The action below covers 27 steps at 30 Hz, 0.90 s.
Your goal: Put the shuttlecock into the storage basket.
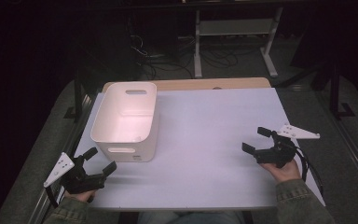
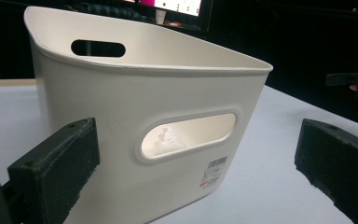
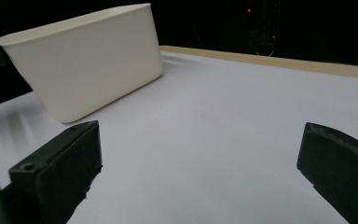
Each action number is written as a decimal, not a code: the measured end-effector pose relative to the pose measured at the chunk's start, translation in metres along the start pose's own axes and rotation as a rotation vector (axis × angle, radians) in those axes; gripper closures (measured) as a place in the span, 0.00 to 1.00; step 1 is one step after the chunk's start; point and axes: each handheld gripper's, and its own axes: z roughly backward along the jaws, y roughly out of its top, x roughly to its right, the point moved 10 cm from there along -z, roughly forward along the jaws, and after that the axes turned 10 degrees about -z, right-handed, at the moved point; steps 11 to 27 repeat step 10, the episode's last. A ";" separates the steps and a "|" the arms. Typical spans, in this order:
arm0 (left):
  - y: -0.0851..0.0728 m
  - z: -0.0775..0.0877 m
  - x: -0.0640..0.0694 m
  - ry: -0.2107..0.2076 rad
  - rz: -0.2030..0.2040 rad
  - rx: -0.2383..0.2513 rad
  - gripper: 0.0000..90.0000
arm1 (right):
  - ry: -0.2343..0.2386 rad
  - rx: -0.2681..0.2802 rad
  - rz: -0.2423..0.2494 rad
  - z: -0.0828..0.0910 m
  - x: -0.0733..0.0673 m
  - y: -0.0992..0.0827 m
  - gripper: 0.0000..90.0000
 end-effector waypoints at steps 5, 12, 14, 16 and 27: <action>0.000 0.000 0.000 -0.001 0.000 0.000 0.00 | -0.010 0.000 -0.007 0.002 0.002 -0.002 0.00; 0.000 -0.001 0.000 0.000 0.001 -0.001 0.00 | -0.008 0.008 -0.005 0.002 0.001 -0.003 0.00; 0.000 -0.001 0.000 0.000 0.001 -0.001 0.00 | -0.008 0.008 -0.005 0.002 0.001 -0.003 0.00; 0.000 -0.001 0.000 0.000 0.001 -0.001 0.00 | -0.008 0.008 -0.005 0.002 0.001 -0.003 0.00; 0.000 -0.001 0.000 0.000 0.001 -0.001 0.00 | -0.008 0.008 -0.005 0.002 0.001 -0.003 0.00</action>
